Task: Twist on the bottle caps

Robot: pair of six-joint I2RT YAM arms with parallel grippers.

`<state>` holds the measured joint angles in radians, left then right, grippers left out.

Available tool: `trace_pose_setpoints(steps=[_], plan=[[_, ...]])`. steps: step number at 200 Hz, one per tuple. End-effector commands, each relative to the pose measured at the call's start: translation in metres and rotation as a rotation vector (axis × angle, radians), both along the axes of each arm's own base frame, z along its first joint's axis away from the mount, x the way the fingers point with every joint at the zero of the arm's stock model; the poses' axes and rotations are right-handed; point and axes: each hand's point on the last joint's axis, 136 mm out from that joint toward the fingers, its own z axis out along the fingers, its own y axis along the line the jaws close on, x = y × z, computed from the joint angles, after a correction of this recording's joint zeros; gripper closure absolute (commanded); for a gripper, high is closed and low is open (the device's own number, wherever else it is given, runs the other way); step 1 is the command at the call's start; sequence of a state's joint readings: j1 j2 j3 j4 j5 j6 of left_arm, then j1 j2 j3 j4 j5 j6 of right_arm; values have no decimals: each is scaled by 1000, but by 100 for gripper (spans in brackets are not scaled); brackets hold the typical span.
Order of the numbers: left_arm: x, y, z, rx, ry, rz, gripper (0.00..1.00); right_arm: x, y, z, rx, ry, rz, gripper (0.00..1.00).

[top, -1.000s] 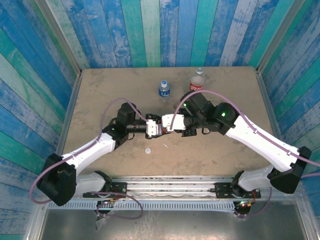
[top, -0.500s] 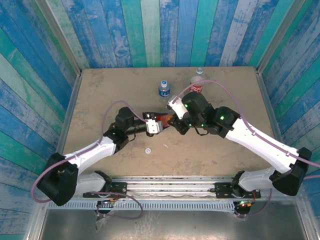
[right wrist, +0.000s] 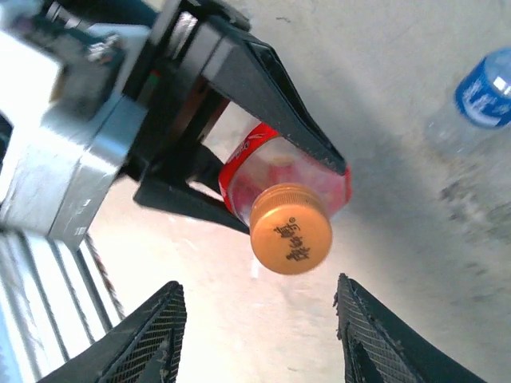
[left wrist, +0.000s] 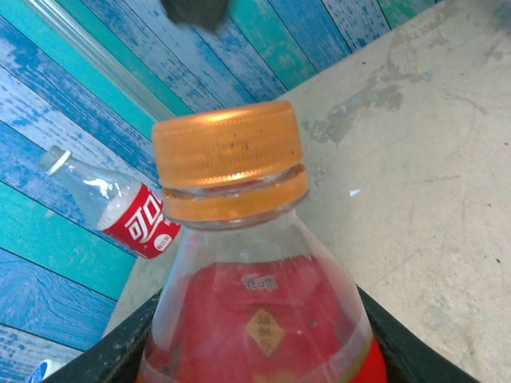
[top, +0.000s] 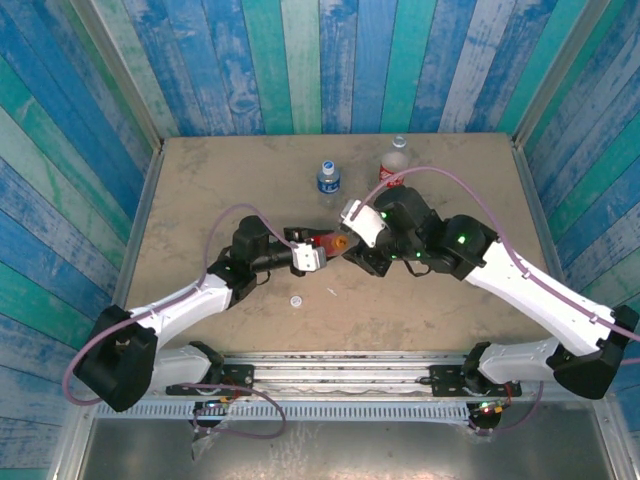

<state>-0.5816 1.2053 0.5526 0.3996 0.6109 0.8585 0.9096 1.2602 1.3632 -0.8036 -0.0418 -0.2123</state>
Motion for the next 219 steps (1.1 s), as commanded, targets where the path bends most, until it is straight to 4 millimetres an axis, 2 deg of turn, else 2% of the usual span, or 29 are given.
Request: trace_pose_setpoints(steps=[1, 17, 52, 86, 117, 149, 176, 219], plan=[[-5, -1, 9, 2, -29, -38, 48, 0, -16, -5, -238, -211, 207, 44], [-7, -1, 9, 4, -25, -44, 48, 3, -15, -2, -260, -283, 258, 48], [-7, -1, 7, 9, -19, -47, 48, -10, 4, -10, -282, -279, 432, 48], [-9, -1, 9, 6, -19, -49, 48, -6, 15, -24, -313, -258, 471, 50], [-10, -1, 9, 4, -18, -56, 47, -3, 21, -25, -311, -247, 475, 58], [-12, -1, 11, -2, -22, -66, 47, -1, 19, -32, -335, -245, 472, 61], [-15, -2, 14, -9, -24, -78, 47, 5, 17, -37, -363, -253, 451, 56], [-15, -2, 16, -15, -20, -81, 47, 11, 13, -38, -399, -258, 427, 59]])
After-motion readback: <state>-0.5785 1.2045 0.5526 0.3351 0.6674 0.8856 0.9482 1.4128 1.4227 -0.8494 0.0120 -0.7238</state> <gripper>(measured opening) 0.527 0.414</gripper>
